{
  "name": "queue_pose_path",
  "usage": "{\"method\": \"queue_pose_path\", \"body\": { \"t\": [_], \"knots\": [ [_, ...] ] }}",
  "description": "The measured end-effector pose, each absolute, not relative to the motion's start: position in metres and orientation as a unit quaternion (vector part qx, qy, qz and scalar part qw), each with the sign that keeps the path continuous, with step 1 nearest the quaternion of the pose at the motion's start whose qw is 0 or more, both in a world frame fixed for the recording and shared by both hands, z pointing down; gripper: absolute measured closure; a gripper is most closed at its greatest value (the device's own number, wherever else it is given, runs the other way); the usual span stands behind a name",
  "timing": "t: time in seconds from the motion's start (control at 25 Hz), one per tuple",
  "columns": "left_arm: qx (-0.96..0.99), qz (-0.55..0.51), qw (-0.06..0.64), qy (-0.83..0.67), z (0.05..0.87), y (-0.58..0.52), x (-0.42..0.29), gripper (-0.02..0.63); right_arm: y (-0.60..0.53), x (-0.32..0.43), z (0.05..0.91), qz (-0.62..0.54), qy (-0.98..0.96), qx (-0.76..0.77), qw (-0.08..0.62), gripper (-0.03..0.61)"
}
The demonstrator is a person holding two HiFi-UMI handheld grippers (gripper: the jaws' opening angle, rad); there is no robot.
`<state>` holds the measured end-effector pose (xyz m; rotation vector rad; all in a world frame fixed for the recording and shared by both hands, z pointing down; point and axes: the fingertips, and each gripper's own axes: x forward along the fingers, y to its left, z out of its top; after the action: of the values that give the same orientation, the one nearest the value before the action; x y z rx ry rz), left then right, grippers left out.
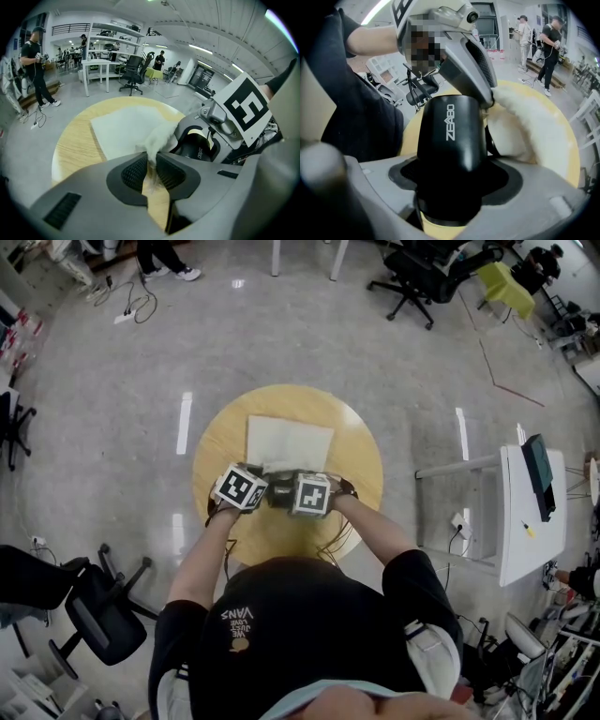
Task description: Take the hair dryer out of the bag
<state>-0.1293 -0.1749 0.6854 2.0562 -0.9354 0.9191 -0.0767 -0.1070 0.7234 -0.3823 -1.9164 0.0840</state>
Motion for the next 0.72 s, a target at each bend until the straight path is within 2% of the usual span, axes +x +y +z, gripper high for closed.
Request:
{"method": "queue_pose_path", "body": {
  "t": [0.2, 0.72],
  "knots": [
    [0.792, 0.357, 0.323, -0.376, 0.681, -0.176, -0.129, 0.547, -0.097, -0.065, 0.723, 0.053, -0.800, -0.164, 0.574, 0.229],
    [0.794, 0.364, 0.295, -0.388, 0.682, -0.185, -0.126, 0.552, -0.072, -0.059, 0.709, 0.063, -0.809, -0.173, 0.558, 0.229]
  ]
}}
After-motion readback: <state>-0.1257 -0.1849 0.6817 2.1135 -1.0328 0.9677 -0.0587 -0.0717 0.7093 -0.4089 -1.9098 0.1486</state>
